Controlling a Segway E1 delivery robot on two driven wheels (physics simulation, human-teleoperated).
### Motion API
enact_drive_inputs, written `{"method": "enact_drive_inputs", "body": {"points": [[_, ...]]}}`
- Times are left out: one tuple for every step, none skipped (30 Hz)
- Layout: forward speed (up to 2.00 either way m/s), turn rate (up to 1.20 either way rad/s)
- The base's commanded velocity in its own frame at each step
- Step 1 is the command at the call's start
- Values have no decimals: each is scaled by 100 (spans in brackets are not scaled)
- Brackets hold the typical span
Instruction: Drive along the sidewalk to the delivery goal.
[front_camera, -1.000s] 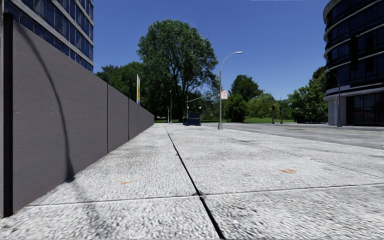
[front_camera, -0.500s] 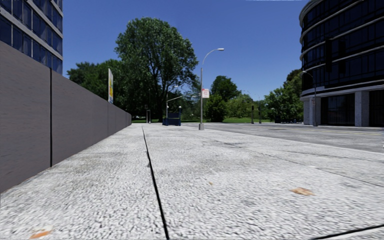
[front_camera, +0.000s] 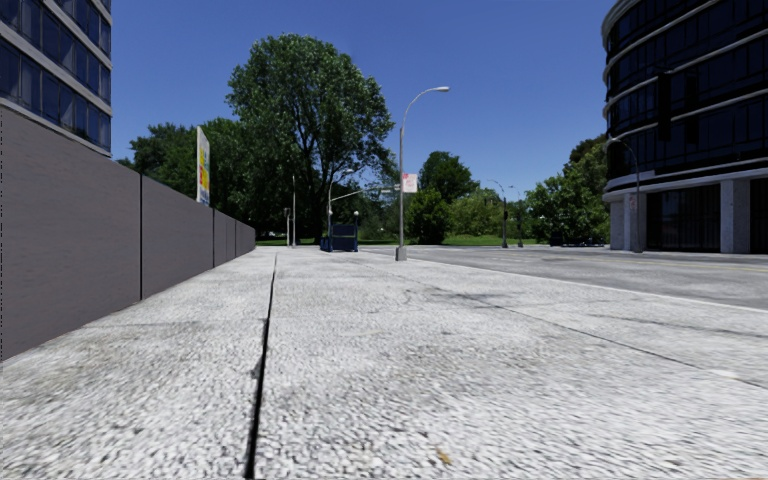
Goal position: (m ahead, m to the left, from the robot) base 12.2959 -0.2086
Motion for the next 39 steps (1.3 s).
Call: {"method": "enact_drive_inputs", "body": {"points": [[200, 0], [200, 0], [200, 0], [200, 0], [200, 0], [200, 0], [200, 0], [200, 0], [200, 0], [200, 0], [200, 0], [200, 0], [200, 0], [200, 0], [200, 0], [200, 0], [200, 0], [200, 0], [200, 0], [200, 0], [200, 0], [200, 0], [200, 0], [200, 0], [200, 0], [200, 0], [200, 0], [200, 0], [200, 0], [200, 0], [200, 0], [200, 0], [200, 0], [200, 0], [200, 0], [200, 0], [200, 0], [200, 0], [200, 0]]}}
